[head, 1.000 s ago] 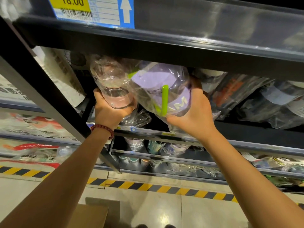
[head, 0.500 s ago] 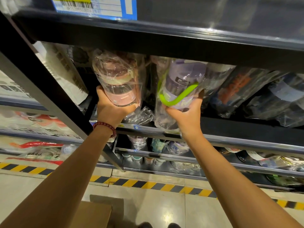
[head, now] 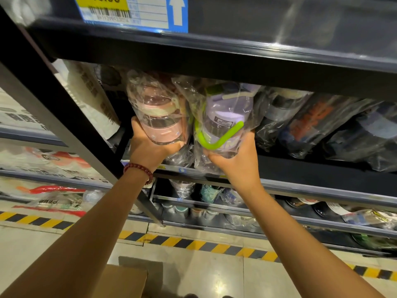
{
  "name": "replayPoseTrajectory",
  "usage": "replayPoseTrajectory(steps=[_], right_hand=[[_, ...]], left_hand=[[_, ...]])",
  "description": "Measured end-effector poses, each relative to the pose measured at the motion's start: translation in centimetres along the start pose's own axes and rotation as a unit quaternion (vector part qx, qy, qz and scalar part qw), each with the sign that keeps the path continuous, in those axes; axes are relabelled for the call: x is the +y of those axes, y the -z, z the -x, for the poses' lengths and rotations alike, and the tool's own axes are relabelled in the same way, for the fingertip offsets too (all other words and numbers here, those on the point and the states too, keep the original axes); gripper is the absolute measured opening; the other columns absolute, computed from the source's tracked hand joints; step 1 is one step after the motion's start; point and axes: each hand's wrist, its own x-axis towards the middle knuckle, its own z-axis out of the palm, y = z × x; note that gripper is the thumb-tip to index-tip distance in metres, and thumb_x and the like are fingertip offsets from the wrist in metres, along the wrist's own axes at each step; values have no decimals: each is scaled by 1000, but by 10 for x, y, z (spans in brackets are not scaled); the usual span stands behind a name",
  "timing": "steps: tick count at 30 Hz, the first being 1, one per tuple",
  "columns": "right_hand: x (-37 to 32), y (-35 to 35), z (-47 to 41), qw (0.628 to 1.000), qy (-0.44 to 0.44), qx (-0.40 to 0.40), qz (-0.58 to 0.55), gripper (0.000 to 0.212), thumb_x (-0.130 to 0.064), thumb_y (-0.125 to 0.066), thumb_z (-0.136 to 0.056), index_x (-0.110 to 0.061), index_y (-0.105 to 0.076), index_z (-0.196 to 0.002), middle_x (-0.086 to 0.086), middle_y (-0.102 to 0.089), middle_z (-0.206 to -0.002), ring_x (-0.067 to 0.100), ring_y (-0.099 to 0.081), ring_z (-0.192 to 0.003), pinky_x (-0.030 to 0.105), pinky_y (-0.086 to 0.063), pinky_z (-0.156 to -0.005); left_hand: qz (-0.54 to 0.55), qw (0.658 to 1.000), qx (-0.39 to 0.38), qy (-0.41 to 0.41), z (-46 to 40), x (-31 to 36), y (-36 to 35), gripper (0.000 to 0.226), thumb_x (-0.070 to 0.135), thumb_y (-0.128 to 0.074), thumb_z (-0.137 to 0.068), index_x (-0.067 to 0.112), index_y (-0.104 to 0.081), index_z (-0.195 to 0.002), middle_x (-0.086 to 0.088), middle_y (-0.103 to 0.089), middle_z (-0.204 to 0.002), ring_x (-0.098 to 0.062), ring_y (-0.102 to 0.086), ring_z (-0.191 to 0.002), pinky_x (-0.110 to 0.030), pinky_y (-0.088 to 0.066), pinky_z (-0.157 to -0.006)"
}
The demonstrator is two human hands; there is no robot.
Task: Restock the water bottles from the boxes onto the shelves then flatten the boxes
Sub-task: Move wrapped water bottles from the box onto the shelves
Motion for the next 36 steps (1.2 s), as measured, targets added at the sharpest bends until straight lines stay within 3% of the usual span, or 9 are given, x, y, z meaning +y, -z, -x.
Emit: replayPoseTrajectory(steps=[6,10,16,19,24,28,32,34,36], right_hand=[[-8,-22,5,993,-14,110,34,65,-22,-85,-64,-12,-41,-111,8,-53,-113,20,-56,-103,35,-50,-89],[-11,-34,3,988,-12,147,52,72,-20,-84,-66,-6,-40,-120,8,-49,-119,21,-50,-111,24,-44,-91],[-3,-27,7,994,-5,105,32,63,-22,-85,-66,-21,-33,-102,6,-50,-113,19,-52,-104,29,-48,-88],[-5,-21,6,997,-17,64,28,63,-24,-85,-66,-22,-34,-104,6,-50,-115,20,-52,-107,29,-47,-90],[-15,-6,9,997,-57,19,54,73,-41,-82,-61,-15,-39,-113,7,-51,-116,25,-51,-111,45,-48,-93],[-35,19,20,995,-81,3,61,73,-28,-80,-74,-8,-36,-130,11,-44,-133,25,-43,-124,36,-40,-102],[-51,54,46,988,-140,4,58,75,-31,-72,-83,-14,-31,-142,8,-36,-146,24,-39,-132,38,-38,-106],[-55,80,73,985,-164,16,39,64,-29,-69,-85,-13,-38,-139,6,-41,-143,23,-43,-129,40,-40,-104],[-58,110,107,982,-182,42,7,49,-23,-69,-86,-12,-48,-129,5,-50,-134,22,-50,-123,41,-43,-101]], left_hand=[[3,1000,21,-3,2,0,-3,103,9,-87,-59,4,-24,-140,11,-37,-114,-2,-39,-107,13,-24,-68],[1,999,28,-17,7,-2,-6,101,11,-87,-60,1,-25,-138,7,-38,-114,-4,-40,-106,12,-27,-68],[20,999,24,-33,7,-5,-4,98,11,-89,-57,5,-30,-135,6,-43,-119,-5,-44,-110,9,-29,-80],[27,999,0,-19,9,-5,2,97,11,-88,-59,8,-31,-137,14,-44,-119,-1,-44,-111,7,-31,-82],[8,999,-49,17,15,7,17,96,18,-89,-58,7,-34,-137,-5,-50,-131,-16,-49,-119,-28,-41,-103],[29,994,-70,80,20,20,32,117,34,-88,-48,9,-26,-144,-11,-42,-142,-24,-43,-130,-42,-38,-108],[70,985,-62,145,54,32,36,87,4,-79,-71,6,-30,-143,-16,-35,-147,-28,-40,-132,-35,-38,-106],[68,979,-104,161,82,37,35,78,4,-77,-73,3,-35,-139,-16,-40,-143,-27,-45,-129,-28,-42,-98],[52,966,-200,155,111,47,28,79,18,-78,-73,0,-37,-138,-16,-41,-143,-27,-45,-129,-23,-43,-98]])
